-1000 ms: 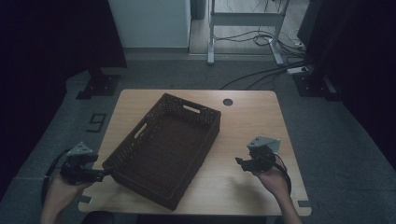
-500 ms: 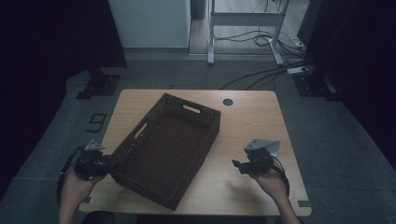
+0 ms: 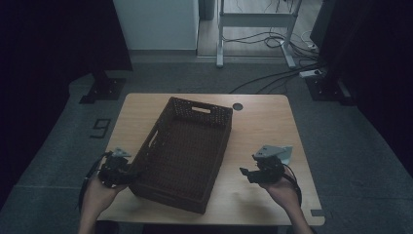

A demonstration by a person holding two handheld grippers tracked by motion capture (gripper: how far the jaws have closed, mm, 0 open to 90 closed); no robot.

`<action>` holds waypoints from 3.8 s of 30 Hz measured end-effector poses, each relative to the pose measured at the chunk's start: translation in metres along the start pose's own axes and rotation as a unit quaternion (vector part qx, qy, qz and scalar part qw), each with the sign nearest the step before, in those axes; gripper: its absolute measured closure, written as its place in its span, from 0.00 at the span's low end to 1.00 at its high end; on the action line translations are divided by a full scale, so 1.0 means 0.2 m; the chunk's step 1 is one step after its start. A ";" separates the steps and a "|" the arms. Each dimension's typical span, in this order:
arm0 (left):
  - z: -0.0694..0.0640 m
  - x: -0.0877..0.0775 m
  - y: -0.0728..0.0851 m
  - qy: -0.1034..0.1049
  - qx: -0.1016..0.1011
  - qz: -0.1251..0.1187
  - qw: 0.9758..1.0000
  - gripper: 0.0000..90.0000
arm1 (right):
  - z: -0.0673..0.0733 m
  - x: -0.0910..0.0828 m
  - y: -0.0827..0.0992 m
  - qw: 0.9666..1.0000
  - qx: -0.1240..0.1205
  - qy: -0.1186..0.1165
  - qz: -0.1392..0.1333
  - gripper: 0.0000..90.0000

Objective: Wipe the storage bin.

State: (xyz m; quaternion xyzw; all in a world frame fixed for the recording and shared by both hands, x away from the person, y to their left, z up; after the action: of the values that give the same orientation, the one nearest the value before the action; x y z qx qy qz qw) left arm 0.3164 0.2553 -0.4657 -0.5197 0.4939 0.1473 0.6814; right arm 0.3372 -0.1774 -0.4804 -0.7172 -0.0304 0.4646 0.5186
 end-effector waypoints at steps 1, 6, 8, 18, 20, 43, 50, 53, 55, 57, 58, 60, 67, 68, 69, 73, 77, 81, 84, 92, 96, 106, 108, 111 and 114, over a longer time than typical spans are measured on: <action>-0.02 0.01 -0.01 0.003 0.002 0.001 1.000 0.58 | 0.00 0.00 0.00 1.000 0.002 -0.001 0.001 0.32; -0.08 0.05 -0.03 0.025 0.002 0.000 1.000 0.55 | -0.01 -0.01 -0.01 1.000 0.009 -0.001 -0.005 0.32; -0.12 0.07 -0.05 0.023 0.014 0.001 1.000 0.54 | -0.01 -0.03 -0.02 1.000 0.009 -0.002 -0.007 0.32; -0.08 0.09 -0.09 0.049 0.004 -0.034 0.998 0.33 | 0.03 -0.07 -0.09 0.999 0.016 -0.012 -0.026 0.29; -0.07 0.08 -0.09 0.040 0.004 -0.046 0.998 0.30 | 0.06 -0.06 -0.12 0.999 0.012 -0.016 -0.030 0.28; 0.00 0.04 -0.10 0.012 0.002 -0.079 0.997 0.16 | 0.25 0.10 -0.15 0.998 0.012 -0.054 0.011 0.23; -0.02 0.02 -0.12 0.021 0.006 -0.086 0.996 0.17 | 0.12 0.03 -0.11 0.999 0.030 -0.025 0.021 0.33; -0.03 0.02 -0.12 0.023 0.006 -0.087 0.996 0.16 | 0.03 0.00 -0.09 0.999 0.032 0.003 0.020 0.41; -0.03 0.01 -0.13 0.020 0.007 -0.086 0.996 0.16 | -0.03 -0.02 -0.07 0.999 0.037 0.016 0.018 0.47; -0.03 0.02 -0.12 0.019 0.008 -0.085 0.996 0.16 | -0.08 -0.03 -0.07 0.999 0.046 0.018 0.017 0.51; -0.02 0.02 -0.12 0.020 0.007 -0.084 0.996 0.16 | -0.10 -0.03 -0.06 0.998 0.049 0.023 0.015 0.53; -0.02 0.02 -0.12 0.019 0.007 -0.083 0.996 0.16 | -0.15 -0.03 -0.06 0.998 0.054 0.026 0.014 0.57; 0.00 0.02 -0.11 0.016 0.009 -0.080 0.997 0.16 | -0.32 0.00 -0.07 0.996 0.062 0.060 0.029 0.59; 0.00 0.02 -0.11 0.018 0.011 -0.082 0.996 0.16 | -0.34 0.01 -0.08 0.995 0.061 0.071 0.036 0.59; 0.01 0.02 -0.11 0.018 0.013 -0.081 0.996 0.16 | -0.35 0.02 -0.07 0.994 0.056 0.084 0.044 0.58; 0.03 0.02 -0.10 0.015 0.021 -0.078 0.997 0.16 | -0.37 0.00 -0.07 0.993 0.059 0.100 0.033 0.49; 0.07 0.05 -0.07 0.017 0.014 -0.075 0.997 0.16 | -0.29 -0.13 -0.06 0.995 0.073 0.075 0.005 0.38; 0.07 0.06 -0.07 0.015 0.013 -0.074 0.997 0.16 | -0.20 -0.22 -0.02 0.995 0.068 0.068 -0.003 0.34; 0.07 0.06 -0.07 0.016 0.014 -0.073 0.997 0.16 | -0.13 -0.27 0.03 0.996 0.061 0.060 -0.004 0.35; 0.07 0.08 -0.07 0.010 0.020 -0.068 0.997 0.16 | 0.01 -0.35 0.14 0.998 0.056 0.039 -0.003 0.41; 0.07 0.08 -0.07 0.007 0.027 -0.070 0.997 0.16 | 0.03 -0.31 0.18 0.998 0.055 0.031 0.007 0.41; 0.08 0.12 -0.05 0.011 0.023 -0.049 0.998 0.16 | -0.08 -0.20 0.13 0.996 0.071 0.051 0.010 0.38; 0.08 0.12 -0.05 0.013 0.024 -0.048 0.999 0.16 | -0.10 -0.18 0.12 0.996 0.073 0.053 0.010 0.38; 0.09 0.13 -0.05 0.018 0.023 -0.048 0.998 0.16 | -0.19 -0.10 0.05 0.994 0.082 0.069 0.009 0.38; 0.11 0.14 -0.04 0.025 0.022 -0.047 0.998 0.15 | -0.24 -0.06 0.03 0.993 0.095 0.064 0.012 0.37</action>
State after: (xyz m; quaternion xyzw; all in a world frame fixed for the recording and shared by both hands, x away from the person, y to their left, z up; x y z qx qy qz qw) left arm 0.3460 0.2620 -0.4846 -0.5309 0.4890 0.0906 0.6861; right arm 0.3613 -0.2206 -0.4750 -0.6932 0.0555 0.4244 0.5799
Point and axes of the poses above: each handheld gripper's, and its own axes: x roughly forward along the jaws, y roughly out of its underside, z roughly to its left, the point moved 4 cm from there along x, roughly forward along the jaws, and after that the axes turned 2 degrees about -z, right-handed, at the moved point
